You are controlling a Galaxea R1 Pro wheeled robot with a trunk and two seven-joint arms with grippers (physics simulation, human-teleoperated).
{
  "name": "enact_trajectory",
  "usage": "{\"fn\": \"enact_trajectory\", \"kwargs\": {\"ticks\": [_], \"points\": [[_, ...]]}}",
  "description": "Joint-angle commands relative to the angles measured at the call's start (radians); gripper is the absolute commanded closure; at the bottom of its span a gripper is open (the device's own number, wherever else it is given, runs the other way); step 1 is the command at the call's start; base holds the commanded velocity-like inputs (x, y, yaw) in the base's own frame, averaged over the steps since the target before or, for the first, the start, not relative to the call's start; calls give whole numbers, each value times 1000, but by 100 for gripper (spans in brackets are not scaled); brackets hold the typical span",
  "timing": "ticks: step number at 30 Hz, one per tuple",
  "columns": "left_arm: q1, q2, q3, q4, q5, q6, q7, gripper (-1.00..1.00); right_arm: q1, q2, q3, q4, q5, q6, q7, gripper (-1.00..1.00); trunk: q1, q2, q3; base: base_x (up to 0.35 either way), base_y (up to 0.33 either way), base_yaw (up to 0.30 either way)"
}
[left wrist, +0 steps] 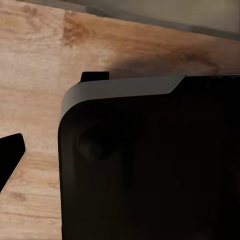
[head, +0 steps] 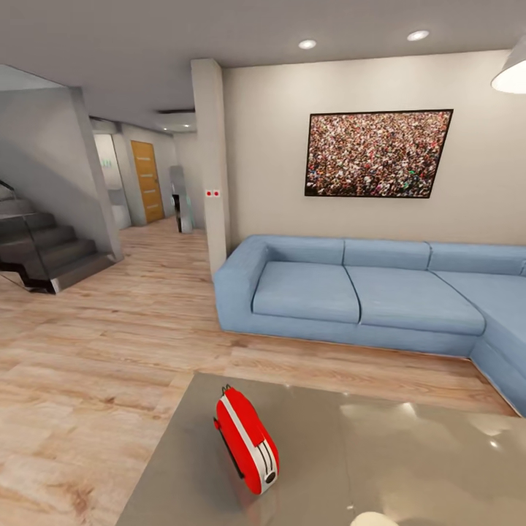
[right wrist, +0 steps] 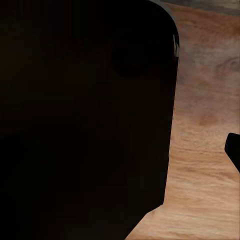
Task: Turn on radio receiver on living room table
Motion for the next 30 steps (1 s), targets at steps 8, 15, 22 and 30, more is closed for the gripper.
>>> {"fn": "enact_trajectory", "kwargs": {"ticks": [8, 15, 22, 30], "points": [[0, 0, 4, 0, 3, -1, 1, -100, 0, 0, 0, 0, 0, 0, 0, -100, 0, 0, 0, 10, 7, 0], [0, 0, 7, 0, 3, -1, 1, -100, 0, 0, -1, 0, 0, 1, 0, -100, 0, 0, 0, 0, 0, 0], [0, 0, 8, 0, 3, -1, 0, -100, 0, 0, 0, 0, 1, 1, 1, -100, 0, 0, 0, 0, 0, 0], [0, 0, 10, -1, 4, -1, 1, -100, 0, -1, 0, 0, 0, 1, 0, -100, 0, 0, 0, 0, 0, 0]]}}
